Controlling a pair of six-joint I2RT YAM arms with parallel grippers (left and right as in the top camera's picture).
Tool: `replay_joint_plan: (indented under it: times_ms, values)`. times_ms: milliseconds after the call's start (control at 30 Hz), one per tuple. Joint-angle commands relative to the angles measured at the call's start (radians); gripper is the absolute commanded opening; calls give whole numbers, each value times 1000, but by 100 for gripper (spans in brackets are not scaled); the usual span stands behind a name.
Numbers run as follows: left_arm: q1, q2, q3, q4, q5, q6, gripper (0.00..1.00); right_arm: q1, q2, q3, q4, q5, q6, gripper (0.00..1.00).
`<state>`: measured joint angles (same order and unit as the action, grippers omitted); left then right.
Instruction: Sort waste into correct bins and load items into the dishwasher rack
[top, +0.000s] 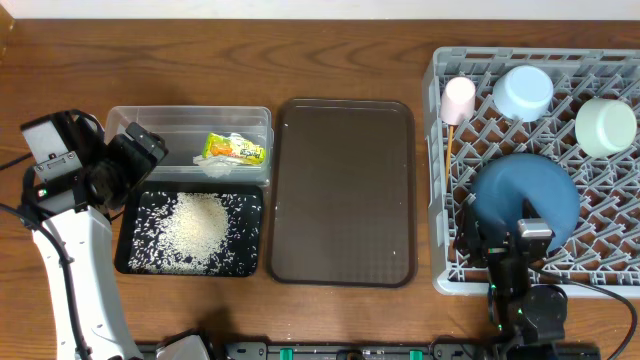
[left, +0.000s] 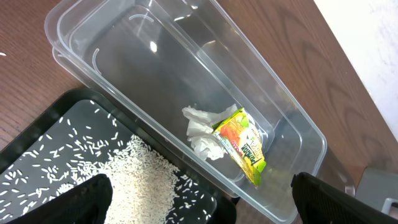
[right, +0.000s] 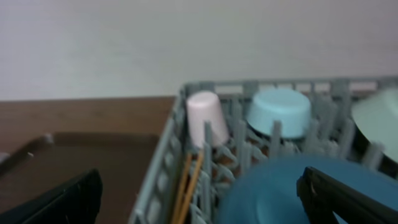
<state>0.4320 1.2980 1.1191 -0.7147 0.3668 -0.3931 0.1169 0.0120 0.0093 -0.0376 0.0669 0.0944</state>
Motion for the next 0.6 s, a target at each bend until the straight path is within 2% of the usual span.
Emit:
replay_joint_plan:
  times_ms: [0,300,567]
  values:
    - [5,2,17,-3,-2,-5,95,-43,-7,-4,-33,4,8,99]
    - [5,2,17,-3,-2,-5,95,-164,-6,-4,-31,-3,10,99]
    - [5,2,17,-3,-2,-5,95,-166,-5,-4,-31,-3,10,99]
